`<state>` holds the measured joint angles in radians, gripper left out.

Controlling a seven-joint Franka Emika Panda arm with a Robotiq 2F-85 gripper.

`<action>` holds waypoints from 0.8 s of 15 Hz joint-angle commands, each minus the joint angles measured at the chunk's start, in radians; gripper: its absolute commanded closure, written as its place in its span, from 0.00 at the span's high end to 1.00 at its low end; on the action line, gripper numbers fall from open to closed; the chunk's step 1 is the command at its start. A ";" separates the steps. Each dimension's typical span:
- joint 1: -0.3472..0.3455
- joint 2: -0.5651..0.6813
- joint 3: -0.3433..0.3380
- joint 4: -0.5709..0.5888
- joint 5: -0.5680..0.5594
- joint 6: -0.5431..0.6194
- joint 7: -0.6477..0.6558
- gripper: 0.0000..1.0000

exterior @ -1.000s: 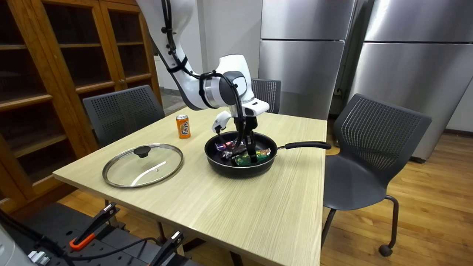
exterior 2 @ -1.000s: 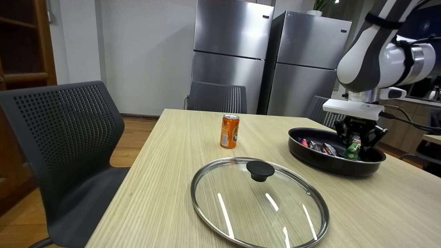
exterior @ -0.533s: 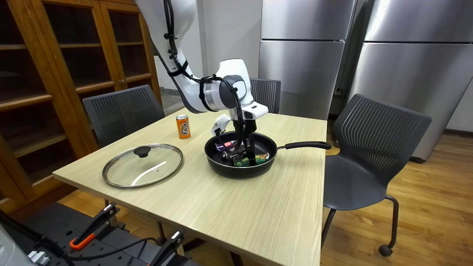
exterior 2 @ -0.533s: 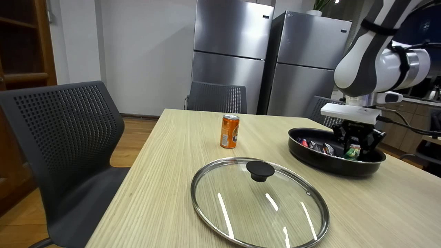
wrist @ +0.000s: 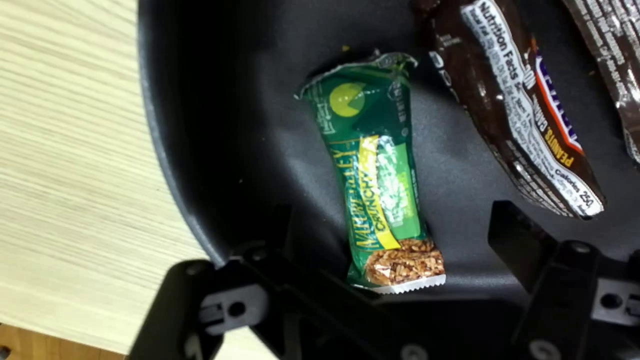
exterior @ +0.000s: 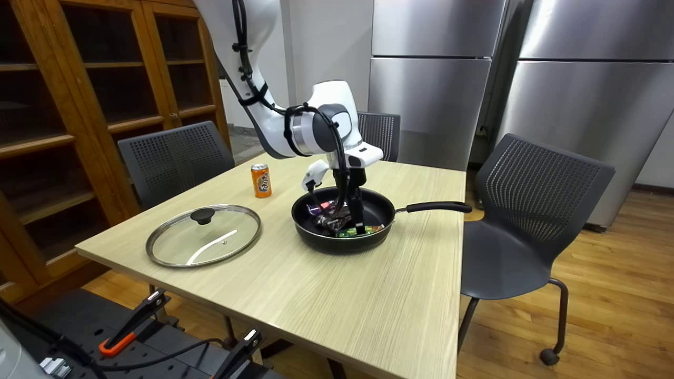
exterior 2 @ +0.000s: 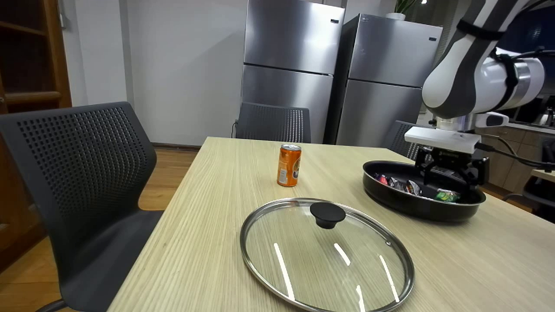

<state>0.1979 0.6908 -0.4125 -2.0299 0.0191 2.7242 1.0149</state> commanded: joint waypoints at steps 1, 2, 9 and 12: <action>-0.026 -0.087 0.028 -0.070 -0.006 0.023 -0.014 1.00; -0.025 -0.098 0.028 -0.079 -0.006 0.025 -0.014 1.00; -0.039 -0.237 0.076 -0.192 -0.005 0.023 -0.058 1.00; -0.029 -0.294 0.098 -0.237 -0.013 0.025 -0.064 1.00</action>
<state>0.1920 0.4970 -0.3594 -2.1864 0.0191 2.7393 0.9829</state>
